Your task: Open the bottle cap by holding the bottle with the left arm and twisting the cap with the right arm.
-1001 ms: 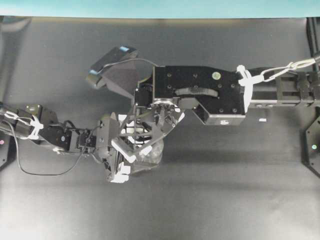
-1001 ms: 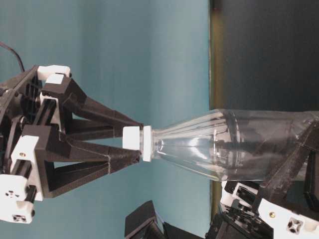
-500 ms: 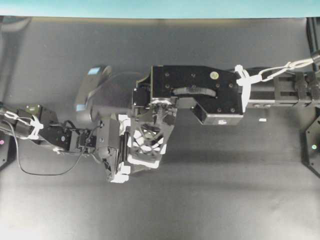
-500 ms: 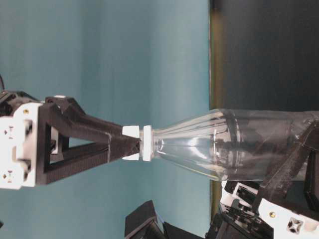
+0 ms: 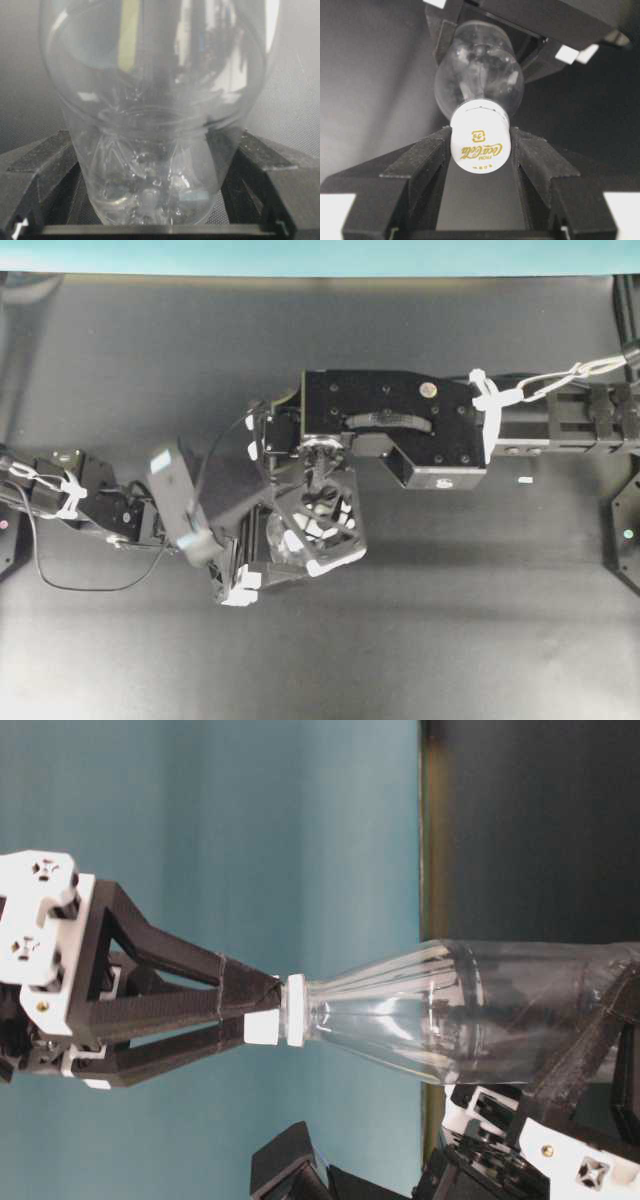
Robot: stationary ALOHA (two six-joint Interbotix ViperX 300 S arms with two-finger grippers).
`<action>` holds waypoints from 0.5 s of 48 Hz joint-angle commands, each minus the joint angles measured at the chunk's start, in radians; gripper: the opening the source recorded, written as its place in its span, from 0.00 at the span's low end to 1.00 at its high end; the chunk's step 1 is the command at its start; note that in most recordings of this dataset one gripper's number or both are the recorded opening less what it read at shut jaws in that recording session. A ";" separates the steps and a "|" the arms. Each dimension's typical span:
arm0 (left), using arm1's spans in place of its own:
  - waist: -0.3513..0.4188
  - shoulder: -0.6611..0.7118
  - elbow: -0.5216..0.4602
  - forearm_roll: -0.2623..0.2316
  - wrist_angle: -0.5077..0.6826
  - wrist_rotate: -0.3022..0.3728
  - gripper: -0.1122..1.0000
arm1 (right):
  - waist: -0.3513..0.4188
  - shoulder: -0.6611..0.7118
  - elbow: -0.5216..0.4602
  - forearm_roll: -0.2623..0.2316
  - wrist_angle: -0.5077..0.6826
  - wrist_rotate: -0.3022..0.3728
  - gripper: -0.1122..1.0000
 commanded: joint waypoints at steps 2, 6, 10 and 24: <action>-0.005 0.008 0.000 0.005 0.018 -0.008 0.85 | 0.023 -0.009 -0.017 -0.002 -0.008 -0.037 0.44; -0.005 0.006 0.000 0.005 0.018 -0.008 0.85 | 0.025 -0.009 -0.017 -0.005 -0.009 -0.038 0.44; -0.005 0.008 0.000 0.005 0.018 -0.006 0.85 | 0.028 -0.009 -0.015 -0.008 -0.009 -0.040 0.44; -0.005 0.008 0.002 0.005 0.018 -0.006 0.85 | 0.035 -0.012 -0.012 -0.009 -0.015 -0.002 0.44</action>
